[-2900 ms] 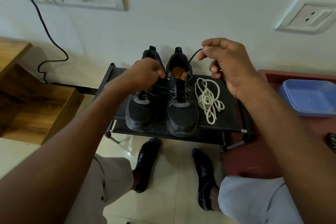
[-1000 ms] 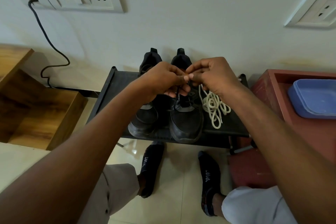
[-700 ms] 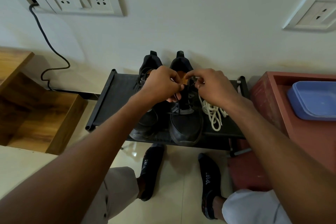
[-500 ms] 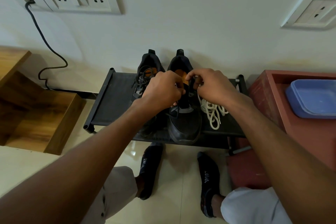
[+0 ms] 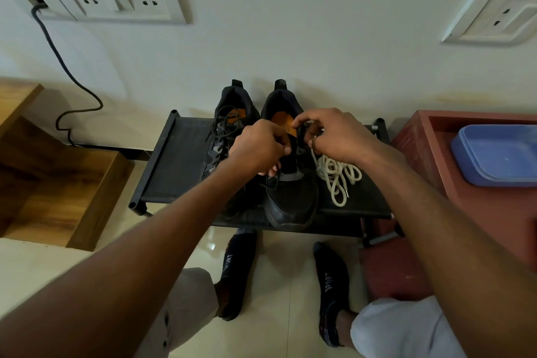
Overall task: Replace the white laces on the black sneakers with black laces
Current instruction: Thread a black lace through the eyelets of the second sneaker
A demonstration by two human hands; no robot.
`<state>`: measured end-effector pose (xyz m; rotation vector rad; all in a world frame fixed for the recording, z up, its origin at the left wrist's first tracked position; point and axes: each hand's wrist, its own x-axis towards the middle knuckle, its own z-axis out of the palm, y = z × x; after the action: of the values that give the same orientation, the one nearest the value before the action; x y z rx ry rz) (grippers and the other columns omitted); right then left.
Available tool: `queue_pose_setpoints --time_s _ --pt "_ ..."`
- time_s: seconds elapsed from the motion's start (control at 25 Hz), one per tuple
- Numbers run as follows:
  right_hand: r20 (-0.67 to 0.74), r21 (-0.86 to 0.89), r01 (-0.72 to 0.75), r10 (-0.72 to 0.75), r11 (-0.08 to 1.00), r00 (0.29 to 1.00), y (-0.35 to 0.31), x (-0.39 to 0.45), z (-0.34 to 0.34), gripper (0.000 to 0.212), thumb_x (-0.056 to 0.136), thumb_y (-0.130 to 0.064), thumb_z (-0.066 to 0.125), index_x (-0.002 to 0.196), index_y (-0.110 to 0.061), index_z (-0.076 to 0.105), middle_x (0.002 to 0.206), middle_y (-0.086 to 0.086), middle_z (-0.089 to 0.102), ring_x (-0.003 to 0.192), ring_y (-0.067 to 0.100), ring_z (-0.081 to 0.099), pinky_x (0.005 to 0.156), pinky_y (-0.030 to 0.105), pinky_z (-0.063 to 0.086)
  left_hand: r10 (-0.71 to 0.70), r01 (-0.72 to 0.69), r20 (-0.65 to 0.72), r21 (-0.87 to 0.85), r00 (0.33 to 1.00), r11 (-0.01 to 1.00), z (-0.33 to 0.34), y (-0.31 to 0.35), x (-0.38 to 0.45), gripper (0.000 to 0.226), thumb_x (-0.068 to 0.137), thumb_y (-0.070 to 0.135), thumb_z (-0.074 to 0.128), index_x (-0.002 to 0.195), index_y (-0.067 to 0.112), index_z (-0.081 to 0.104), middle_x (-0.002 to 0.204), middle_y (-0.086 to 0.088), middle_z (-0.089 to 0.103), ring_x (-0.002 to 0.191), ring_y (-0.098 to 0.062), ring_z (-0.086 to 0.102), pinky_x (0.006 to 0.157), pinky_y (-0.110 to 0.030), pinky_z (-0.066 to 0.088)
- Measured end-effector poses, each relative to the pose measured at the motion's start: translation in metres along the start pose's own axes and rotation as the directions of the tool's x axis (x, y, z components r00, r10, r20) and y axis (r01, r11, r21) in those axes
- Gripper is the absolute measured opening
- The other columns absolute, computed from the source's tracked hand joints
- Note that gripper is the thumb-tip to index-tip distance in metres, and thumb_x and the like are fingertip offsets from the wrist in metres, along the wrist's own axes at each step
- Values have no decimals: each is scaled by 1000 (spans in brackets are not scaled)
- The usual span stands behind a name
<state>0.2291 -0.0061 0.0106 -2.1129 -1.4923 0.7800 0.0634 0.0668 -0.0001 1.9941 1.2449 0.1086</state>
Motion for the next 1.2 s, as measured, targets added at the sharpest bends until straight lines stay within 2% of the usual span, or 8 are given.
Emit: queue_pose_setpoints --time_s 0.24,0.4,0.6,0.76,0.88,0.96,1.04,1.2 --pt "-1 -29 -14 14 999 1000 0 1 1 54 88 -1 62 112 -49 67 92 -8 72 81 18 71 75 47 63 92 -89 -8 179 996 980 4 8 0 15 96 21 67 88 34 70 80 0 70 71 -26 73 69 -39 61" --pt "11 -22 -12 13 1000 1000 1 1 0 55 87 -2 64 115 -49 68 95 -7 72 81 19 72 77 47 63 195 -176 -3 414 981 893 0 12 0 15 96 25 69 106 32 76 95 2 60 80 -26 56 64 -34 38" --pt "16 -6 -27 27 1000 999 -1 0 1 54 89 0 62 116 -47 68 98 -4 72 81 21 73 76 47 64 136 -119 -45 262 990 958 7 8 5 11 94 28 74 104 30 76 93 1 67 87 -27 66 64 -33 41" --pt "30 79 -69 67 994 997 -2 0 -3 59 90 7 55 122 -41 66 98 1 72 83 19 76 65 38 61 139 -102 -81 355 987 929 8 6 6 21 97 36 72 116 30 73 93 -1 59 84 -26 57 69 -37 40" --pt "7 119 -170 170 978 985 -1 1 -3 46 94 3 60 131 -25 55 100 6 73 79 17 78 71 40 65 151 -142 -11 277 989 950 7 5 9 6 98 34 71 97 29 72 83 1 63 82 -27 64 66 -36 43" --pt "18 52 -251 251 967 968 0 2 1 21 95 -4 69 114 -9 63 90 11 77 75 23 79 75 45 67 168 -175 51 200 984 964 6 3 11 13 99 28 69 86 27 68 82 -1 66 83 -26 67 67 -35 47" --pt "73 9 -304 302 953 950 0 2 8 5 95 -5 72 100 -3 72 82 13 78 72 24 79 75 43 67 195 -205 63 209 979 956 10 2 11 10 100 23 66 93 21 72 91 -2 67 86 -25 65 68 -35 48" --pt "61 41 -318 315 947 947 0 3 10 2 92 -4 76 91 -6 77 82 10 78 66 20 78 73 42 67 181 -172 -35 188 983 967 27 4 6 13 98 14 60 98 18 73 97 -2 60 84 -22 59 60 -27 37"
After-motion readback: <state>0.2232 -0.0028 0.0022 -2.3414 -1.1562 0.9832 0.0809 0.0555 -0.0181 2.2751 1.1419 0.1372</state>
